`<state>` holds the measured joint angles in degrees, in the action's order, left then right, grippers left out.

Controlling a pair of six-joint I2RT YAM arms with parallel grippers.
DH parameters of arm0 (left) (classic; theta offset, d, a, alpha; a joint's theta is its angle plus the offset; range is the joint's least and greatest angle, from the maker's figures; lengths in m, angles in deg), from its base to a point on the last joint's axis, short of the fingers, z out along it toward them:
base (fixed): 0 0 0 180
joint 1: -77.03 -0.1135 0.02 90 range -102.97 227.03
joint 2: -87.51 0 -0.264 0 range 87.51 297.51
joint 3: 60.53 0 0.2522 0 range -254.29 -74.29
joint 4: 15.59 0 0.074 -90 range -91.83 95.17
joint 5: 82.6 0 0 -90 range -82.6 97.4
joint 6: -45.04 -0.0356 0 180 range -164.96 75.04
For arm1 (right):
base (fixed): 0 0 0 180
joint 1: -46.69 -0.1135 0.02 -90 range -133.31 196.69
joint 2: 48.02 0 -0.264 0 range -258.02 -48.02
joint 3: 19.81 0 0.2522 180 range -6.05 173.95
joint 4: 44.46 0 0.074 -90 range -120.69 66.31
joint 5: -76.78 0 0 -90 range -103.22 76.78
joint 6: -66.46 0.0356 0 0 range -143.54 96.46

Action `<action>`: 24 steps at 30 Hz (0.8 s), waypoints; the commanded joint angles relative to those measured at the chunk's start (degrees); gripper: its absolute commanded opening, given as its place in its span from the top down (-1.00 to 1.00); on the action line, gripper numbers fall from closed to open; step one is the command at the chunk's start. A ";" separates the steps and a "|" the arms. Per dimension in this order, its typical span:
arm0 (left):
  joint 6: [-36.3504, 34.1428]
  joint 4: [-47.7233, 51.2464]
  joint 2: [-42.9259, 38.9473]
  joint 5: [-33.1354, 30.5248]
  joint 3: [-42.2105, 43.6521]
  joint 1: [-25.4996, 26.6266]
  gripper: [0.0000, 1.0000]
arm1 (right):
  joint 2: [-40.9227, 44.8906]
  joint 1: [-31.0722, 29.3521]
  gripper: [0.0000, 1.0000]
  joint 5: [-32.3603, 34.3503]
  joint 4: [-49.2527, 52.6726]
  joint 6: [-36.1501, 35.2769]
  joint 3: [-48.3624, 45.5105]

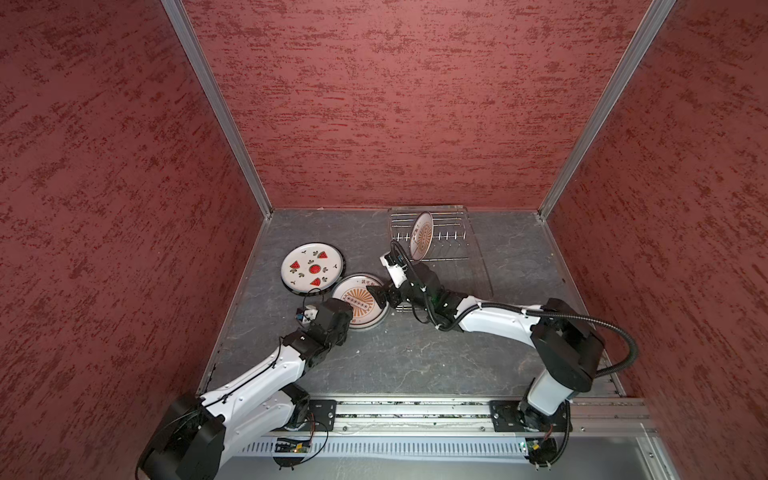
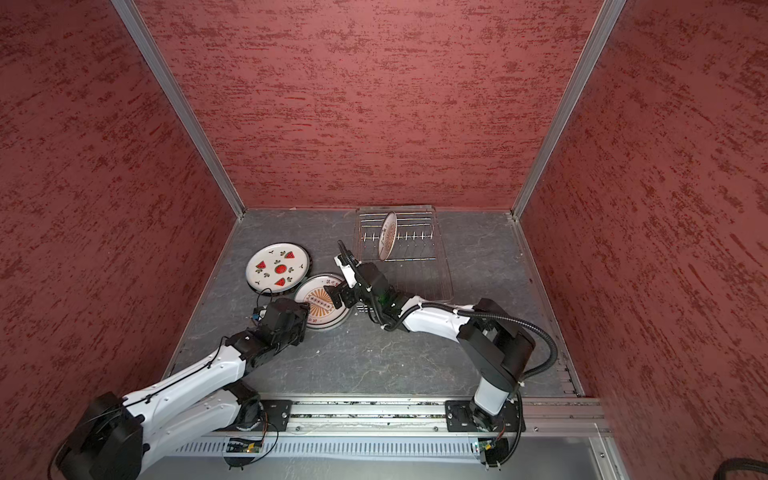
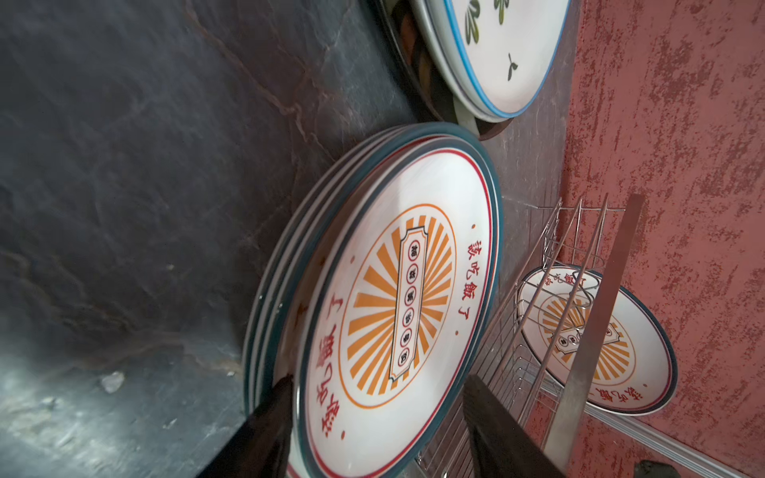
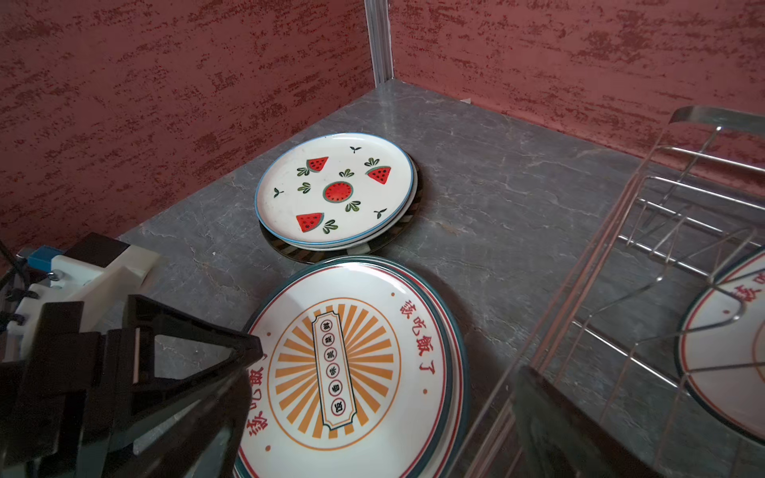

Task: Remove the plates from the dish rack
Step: 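Open the left gripper to release the sunburst plate onto the stack, then move the right gripper to the last rack plate and close on its rim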

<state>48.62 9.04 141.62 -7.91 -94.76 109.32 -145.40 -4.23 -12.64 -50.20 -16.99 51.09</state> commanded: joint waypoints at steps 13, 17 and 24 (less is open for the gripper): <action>-0.95 4.03 -5.02 -2.51 0.29 0.93 -0.30 | 5.51 -0.33 -0.98 3.31 -7.74 -0.76 -5.04; -3.03 4.04 -7.31 -4.62 0.43 1.01 -0.45 | 6.88 -0.29 -0.98 7.23 -10.46 0.69 -6.47; -22.98 -24.91 -8.37 -2.97 7.64 2.46 -0.99 | 11.24 1.66 -0.98 15.52 -10.73 5.43 -7.65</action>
<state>37.08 -0.27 133.20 -11.10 -90.34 110.85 -137.21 -3.53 -3.48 -58.03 -14.04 44.10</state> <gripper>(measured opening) 0.993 0.990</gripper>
